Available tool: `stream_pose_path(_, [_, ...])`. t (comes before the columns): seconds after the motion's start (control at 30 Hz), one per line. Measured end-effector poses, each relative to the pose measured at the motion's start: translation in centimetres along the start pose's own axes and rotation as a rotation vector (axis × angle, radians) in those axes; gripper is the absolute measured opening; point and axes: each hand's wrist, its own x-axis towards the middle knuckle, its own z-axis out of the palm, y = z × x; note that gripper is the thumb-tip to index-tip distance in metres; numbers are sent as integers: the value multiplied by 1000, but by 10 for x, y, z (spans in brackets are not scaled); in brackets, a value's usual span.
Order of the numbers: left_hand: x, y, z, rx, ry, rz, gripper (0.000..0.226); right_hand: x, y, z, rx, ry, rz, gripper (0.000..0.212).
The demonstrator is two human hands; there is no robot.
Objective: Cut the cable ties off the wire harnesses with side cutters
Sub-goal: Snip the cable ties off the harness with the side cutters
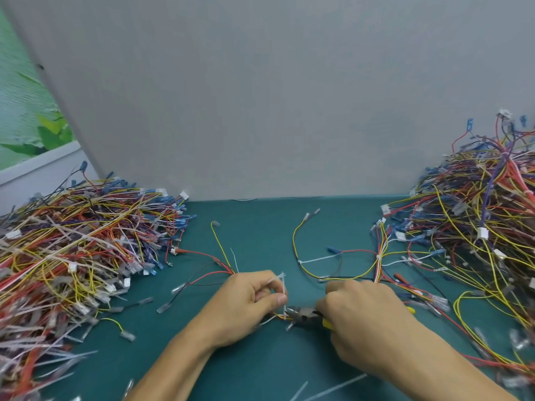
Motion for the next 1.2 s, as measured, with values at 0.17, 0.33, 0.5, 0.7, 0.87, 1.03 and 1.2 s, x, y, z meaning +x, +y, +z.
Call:
stream_pose_path(0.17, [1,0,1,-10,-1,-5,12,4,-2,0,-11,9,-19,21])
stream_pose_path(0.33, [0,0,1,-8,10,-6,11,8,-2,0,-32,-3,-43,20])
stream_pose_path(0.5, [1,2,4,1,10,-9,14,8,-1,3,-43,-38,-74,21])
stream_pose_path(0.7, [0,9,2,17,69,-9,18,8,-3,2,-41,-72,-111,22])
stream_pose_path(0.87, [4,19,-30,-304,417,66,14,14,0,-9,58,66,-27,14])
stream_pose_path(1.03, [6,-6,-63,-148,699,-49,16,42,-18,-14,155,85,-2,4])
stream_pose_path(1.2, [6,-29,-50,160,401,-188,29,75,-36,-4,184,64,10,14])
